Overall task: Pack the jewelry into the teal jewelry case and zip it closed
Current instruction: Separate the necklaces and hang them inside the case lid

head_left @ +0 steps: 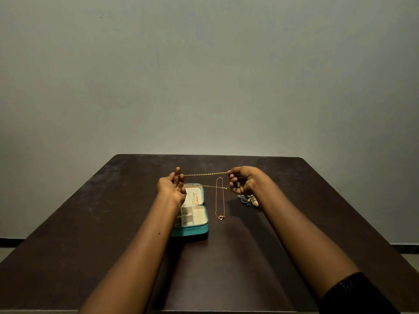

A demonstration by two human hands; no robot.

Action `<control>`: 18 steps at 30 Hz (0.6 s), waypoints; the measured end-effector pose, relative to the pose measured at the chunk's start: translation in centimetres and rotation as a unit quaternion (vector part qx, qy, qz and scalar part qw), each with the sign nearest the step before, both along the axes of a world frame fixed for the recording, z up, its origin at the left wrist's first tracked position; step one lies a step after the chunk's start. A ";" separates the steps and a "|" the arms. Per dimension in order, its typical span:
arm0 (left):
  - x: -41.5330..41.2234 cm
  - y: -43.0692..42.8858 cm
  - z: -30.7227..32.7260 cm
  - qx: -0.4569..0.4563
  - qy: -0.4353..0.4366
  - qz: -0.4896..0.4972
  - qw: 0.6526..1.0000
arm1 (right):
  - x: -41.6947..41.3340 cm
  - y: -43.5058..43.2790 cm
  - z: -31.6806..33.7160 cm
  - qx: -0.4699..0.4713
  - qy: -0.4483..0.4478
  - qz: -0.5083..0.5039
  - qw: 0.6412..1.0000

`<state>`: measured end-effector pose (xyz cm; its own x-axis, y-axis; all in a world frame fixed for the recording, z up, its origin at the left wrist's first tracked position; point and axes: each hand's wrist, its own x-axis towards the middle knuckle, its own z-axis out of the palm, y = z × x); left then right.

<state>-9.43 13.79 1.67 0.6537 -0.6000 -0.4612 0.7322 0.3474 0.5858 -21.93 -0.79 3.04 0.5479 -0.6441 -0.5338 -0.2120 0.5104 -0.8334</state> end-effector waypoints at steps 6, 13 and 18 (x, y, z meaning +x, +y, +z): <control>-0.9 -0.2 2.2 0.107 -0.186 -0.163 0.963 | 0.4 1.1 0.8 -0.019 0.016 0.005 1.000; -2.7 -1.0 3.6 0.201 -0.391 -0.210 0.873 | 0.9 3.0 1.9 -0.106 0.044 0.032 0.993; -2.6 -1.2 3.3 0.194 -0.429 -0.216 0.855 | 0.6 4.1 2.5 -0.168 0.041 0.029 0.984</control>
